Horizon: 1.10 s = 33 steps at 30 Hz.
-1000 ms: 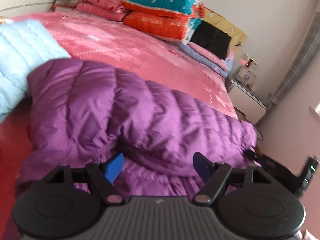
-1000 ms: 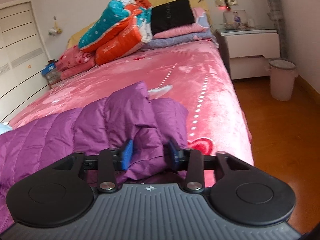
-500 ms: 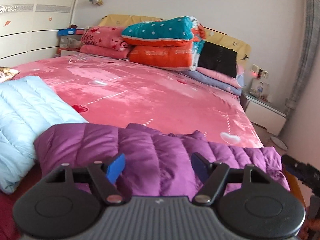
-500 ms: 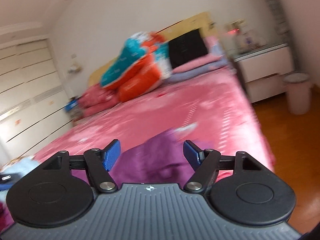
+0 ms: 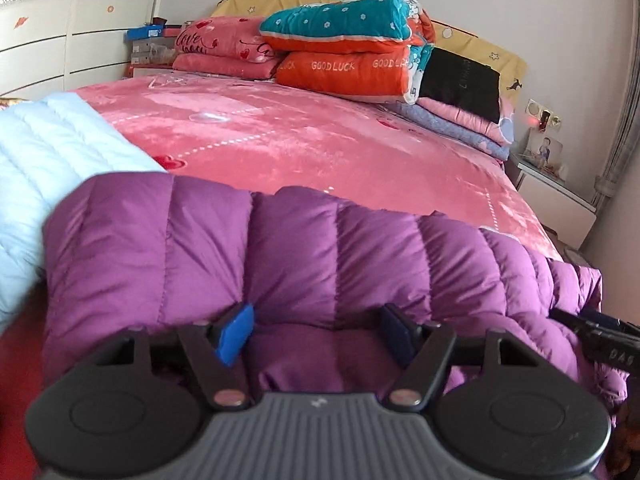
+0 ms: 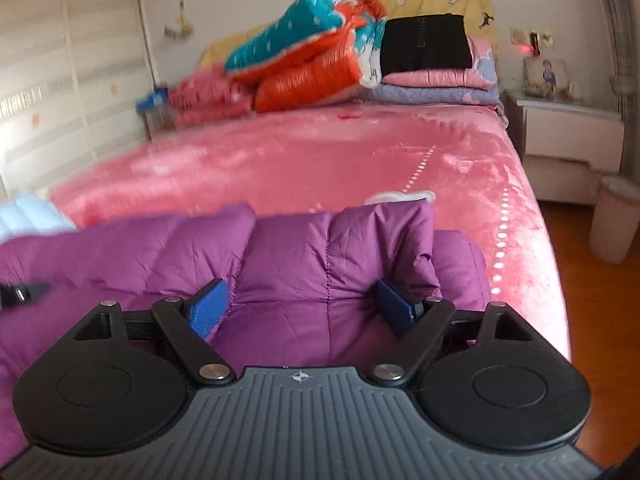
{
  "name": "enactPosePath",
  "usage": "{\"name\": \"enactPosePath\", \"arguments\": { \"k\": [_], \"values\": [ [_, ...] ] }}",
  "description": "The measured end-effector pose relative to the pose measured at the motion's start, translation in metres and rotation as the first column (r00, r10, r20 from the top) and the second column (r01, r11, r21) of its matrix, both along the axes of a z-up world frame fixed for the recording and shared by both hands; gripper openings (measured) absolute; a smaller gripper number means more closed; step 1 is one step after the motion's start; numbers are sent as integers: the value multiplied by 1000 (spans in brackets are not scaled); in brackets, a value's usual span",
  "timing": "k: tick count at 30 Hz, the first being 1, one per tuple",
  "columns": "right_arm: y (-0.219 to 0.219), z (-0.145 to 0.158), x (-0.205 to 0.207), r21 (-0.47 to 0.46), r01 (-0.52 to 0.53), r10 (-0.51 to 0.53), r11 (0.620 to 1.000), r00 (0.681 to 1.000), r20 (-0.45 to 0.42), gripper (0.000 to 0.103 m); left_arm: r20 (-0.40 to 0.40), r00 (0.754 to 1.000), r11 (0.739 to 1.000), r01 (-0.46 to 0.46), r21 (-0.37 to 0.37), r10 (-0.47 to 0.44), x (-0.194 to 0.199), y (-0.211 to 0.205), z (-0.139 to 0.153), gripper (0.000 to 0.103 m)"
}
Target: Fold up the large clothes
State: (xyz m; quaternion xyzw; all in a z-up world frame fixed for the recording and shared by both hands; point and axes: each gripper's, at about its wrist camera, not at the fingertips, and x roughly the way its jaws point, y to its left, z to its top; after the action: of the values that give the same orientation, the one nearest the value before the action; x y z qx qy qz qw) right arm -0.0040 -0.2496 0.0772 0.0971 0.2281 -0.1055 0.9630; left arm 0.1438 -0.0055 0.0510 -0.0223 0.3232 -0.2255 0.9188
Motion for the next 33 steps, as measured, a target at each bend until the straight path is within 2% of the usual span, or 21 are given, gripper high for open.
{"name": "enactPosePath", "arguments": {
  "k": [4, 10, 15, 18, 20, 22, 24, 26, 29, 33],
  "values": [
    [13, -10, 16, -92, 17, -23, 996, 998, -62, 103, 10, 1000, 999, 15, -30, -15, -1, 6, -12, 70],
    [19, -24, 27, -130, 35, -47, 991, 995, -91, 103, 68, 997, 999, 29, -16, -28, -9, 5, -27, 70],
    [19, -33, 38, -142, 40, -53, 989, 995, -89, 103, 110, 994, 999, 24, 24, -27, -14, 0, -31, 70],
    [22, -32, 36, -145, 41, -54, 989, 994, -90, 103, 112, 993, 998, 14, 65, -22, -18, -5, -23, 70],
    [18, -29, 32, -129, 32, -43, 991, 996, -83, 103, 81, 997, 996, -6, 89, -1, -22, -5, -11, 70],
    [12, -21, 16, -86, 30, -36, 996, 997, -64, 103, 49, 999, 998, -22, 52, 20, -34, 1, 6, 71],
    [6, -9, 2, -8, 38, -39, 999, 999, -26, 103, 40, 999, 1000, 5, 5, -5, -54, 9, 21, 73],
    [0, 6, -13, 81, 14, -14, 997, 1000, 2, 103, 38, 999, 1000, 17, 24, -18, -76, 12, 29, 74],
    [3, 22, -34, 135, -27, 26, 991, 1000, 4, 103, -21, 999, 999, 48, 24, -48, -107, 20, 32, 74],
    [26, 24, -63, 126, -87, 94, 988, 994, -48, 103, -117, 990, 992, 93, 86, -82, -147, 29, 19, 75]
  ]
}}
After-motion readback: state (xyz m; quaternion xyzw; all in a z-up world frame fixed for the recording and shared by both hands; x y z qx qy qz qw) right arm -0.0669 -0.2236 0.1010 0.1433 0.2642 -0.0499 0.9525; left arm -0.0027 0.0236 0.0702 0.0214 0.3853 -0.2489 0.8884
